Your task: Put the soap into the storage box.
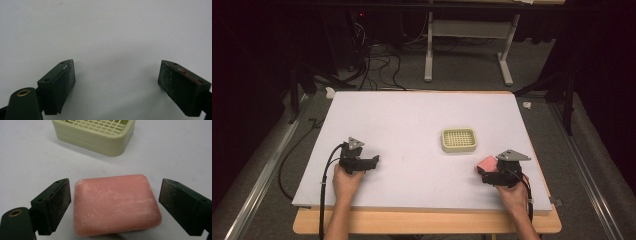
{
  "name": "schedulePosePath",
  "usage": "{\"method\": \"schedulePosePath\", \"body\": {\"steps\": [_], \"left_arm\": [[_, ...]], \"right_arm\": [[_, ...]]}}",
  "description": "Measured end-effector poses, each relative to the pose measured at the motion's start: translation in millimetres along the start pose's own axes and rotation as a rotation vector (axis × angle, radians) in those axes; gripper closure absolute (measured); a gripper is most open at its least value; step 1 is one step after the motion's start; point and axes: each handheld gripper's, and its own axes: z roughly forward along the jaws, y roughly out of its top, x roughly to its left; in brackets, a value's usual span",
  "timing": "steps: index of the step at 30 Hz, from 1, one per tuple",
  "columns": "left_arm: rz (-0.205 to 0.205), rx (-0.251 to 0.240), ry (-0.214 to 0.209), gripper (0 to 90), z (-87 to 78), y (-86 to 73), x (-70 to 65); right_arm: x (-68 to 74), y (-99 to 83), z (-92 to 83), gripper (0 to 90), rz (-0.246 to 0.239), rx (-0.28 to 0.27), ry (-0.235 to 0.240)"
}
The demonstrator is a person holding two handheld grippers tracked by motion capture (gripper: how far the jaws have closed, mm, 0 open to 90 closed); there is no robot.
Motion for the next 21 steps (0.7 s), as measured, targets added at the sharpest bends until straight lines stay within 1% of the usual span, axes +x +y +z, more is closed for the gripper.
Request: {"method": "schedulePosePath", "body": {"steps": [1, 8, 9, 11, 21], "left_arm": [[0.0, 0.0, 0.0, 14.7, 0.0, 0.0, 0.0], [0.0, 0.0, 0.0, 14.7, 0.0, 0.0, 0.0], [0.0, 0.0, 0.0, 14.7, 0.0, 0.0, 0.0], [0.0, 0.0, 0.0, 14.7, 0.0, 0.0, 0.0], [0.0, 0.0, 0.001, 14.7, 0.0, 0.0, 0.0]], "right_arm": [[-0.3, -0.4, 1.6, 11.3, 0.001, 0.011, -0.001], [0.0, -0.6, 5.1, 11.3, -0.008, 0.031, -0.003], [0.1, -0.8, 6.7, 11.3, -0.008, 0.045, -0.002], [0.4, -0.8, 7.8, 11.3, -0.005, 0.052, -0.002], [-0.5, -2.2, 11.1, 11.5, -0.01, 0.075, 0.004]]}}
